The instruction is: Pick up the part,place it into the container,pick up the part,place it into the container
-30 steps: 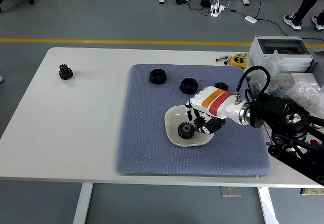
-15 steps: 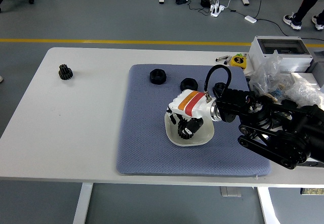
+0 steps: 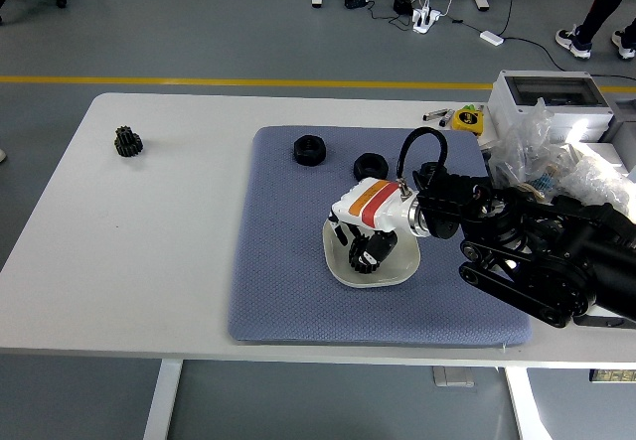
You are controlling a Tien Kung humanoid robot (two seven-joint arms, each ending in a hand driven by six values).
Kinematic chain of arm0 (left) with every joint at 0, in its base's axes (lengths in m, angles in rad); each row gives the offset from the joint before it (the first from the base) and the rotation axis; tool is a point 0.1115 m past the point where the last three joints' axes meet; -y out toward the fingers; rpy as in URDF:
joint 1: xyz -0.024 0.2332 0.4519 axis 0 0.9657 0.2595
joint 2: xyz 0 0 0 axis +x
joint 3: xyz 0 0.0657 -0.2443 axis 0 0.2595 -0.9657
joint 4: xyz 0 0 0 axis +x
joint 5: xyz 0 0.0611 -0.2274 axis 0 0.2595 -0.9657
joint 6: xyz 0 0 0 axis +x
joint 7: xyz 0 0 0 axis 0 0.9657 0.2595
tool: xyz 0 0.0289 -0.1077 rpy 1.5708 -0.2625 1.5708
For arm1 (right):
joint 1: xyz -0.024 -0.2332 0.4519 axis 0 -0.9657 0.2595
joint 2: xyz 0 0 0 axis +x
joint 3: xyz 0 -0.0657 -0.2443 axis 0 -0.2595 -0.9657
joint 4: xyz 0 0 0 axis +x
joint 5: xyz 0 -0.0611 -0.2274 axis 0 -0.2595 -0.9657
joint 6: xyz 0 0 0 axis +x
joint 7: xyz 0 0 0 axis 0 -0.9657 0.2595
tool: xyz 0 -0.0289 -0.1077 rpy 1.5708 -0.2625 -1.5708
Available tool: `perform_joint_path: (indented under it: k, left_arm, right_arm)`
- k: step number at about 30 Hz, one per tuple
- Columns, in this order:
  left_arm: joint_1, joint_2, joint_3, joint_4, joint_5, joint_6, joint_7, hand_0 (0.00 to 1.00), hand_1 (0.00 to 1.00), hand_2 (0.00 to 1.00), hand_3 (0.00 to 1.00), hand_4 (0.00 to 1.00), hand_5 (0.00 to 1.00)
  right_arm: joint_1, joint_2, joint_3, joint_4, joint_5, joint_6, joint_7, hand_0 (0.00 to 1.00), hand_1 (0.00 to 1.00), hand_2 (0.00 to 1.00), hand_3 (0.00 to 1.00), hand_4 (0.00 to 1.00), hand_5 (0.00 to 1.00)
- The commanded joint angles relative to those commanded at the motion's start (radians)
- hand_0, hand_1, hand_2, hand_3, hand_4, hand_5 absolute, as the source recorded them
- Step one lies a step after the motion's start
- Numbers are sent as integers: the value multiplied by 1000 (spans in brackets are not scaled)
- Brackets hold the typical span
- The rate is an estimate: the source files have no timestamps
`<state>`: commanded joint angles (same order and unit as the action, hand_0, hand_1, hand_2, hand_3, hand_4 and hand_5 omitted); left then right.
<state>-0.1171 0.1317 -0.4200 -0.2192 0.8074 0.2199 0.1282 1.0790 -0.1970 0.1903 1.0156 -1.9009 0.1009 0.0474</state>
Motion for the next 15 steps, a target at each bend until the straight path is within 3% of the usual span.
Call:
perform_joint_path:
  k: [1,2,15]
  left_arm:
    - [-1,0,0,0,0,0,0,652,647,620,555,593,498]
    - [-1,0,1,0,-1,0,0,652,647,620,555,593,499]
    - [-2,0,5,1,-9,2,-3,652,647,620,555,593,498]
  right_arm:
    - [0,-2,0,1,-2,0,1,77,223,366,513,843,307]
    - [1,-3,0,2,-5,0,2,53,234,406,540,955,353]
    - [0,-23,30,29,-31,8,7,30,251,447,590,998,392]
